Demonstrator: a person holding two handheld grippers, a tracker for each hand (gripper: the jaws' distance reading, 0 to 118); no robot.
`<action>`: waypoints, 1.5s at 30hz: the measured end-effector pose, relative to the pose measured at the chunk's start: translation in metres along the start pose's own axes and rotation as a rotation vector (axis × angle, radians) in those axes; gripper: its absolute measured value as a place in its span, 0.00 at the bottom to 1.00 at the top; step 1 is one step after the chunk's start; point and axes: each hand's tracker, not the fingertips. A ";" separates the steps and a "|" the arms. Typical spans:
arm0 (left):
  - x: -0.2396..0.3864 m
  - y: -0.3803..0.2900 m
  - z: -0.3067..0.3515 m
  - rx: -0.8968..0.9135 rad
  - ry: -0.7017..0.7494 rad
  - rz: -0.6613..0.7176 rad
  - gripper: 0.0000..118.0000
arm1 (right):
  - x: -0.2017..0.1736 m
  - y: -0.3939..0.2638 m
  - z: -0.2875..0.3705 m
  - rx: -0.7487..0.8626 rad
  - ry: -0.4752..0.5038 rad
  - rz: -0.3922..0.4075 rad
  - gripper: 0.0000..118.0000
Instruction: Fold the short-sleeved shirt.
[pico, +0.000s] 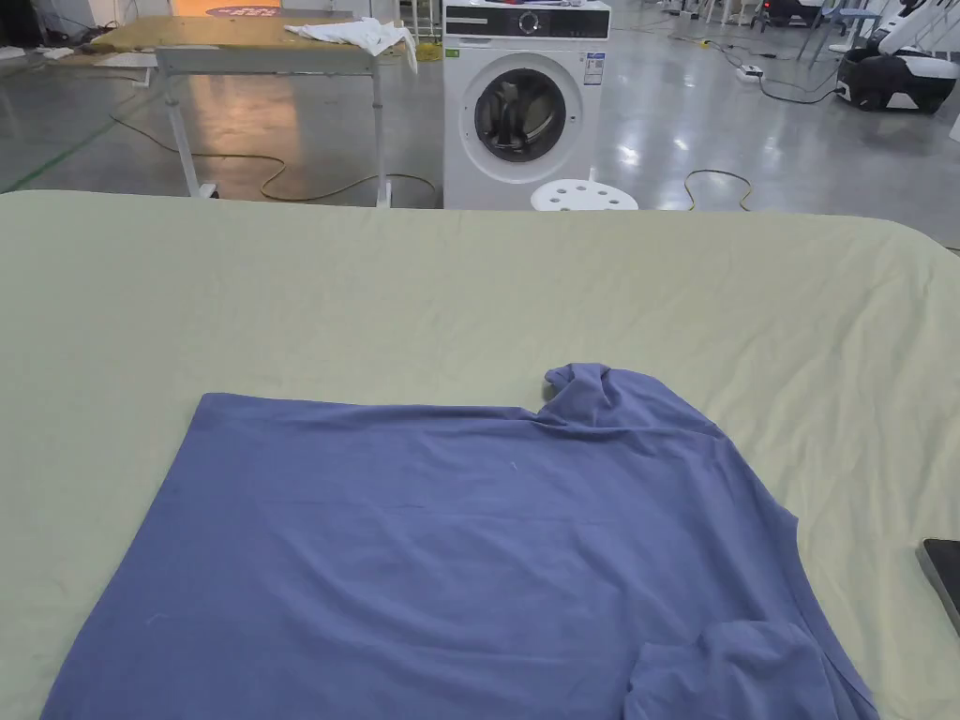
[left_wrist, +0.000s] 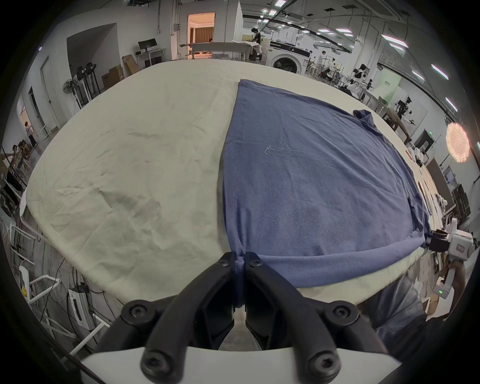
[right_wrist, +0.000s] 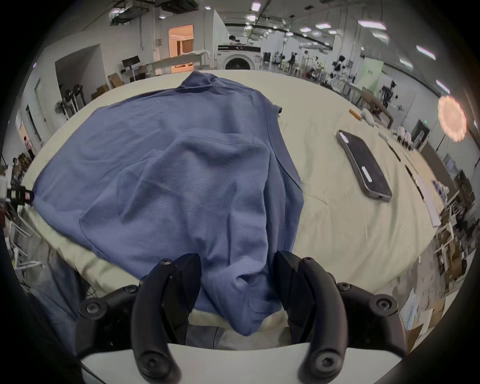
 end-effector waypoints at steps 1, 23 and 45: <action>0.000 0.000 0.000 0.001 -0.001 0.001 0.01 | -0.001 0.002 0.001 -0.019 0.006 0.001 0.37; 0.014 0.098 0.017 0.263 -0.034 0.002 0.01 | 0.026 0.136 0.027 0.183 0.106 -0.028 0.04; 0.026 0.177 -0.108 0.139 0.031 0.064 0.14 | 0.016 0.211 -0.107 0.046 -0.020 -0.052 0.26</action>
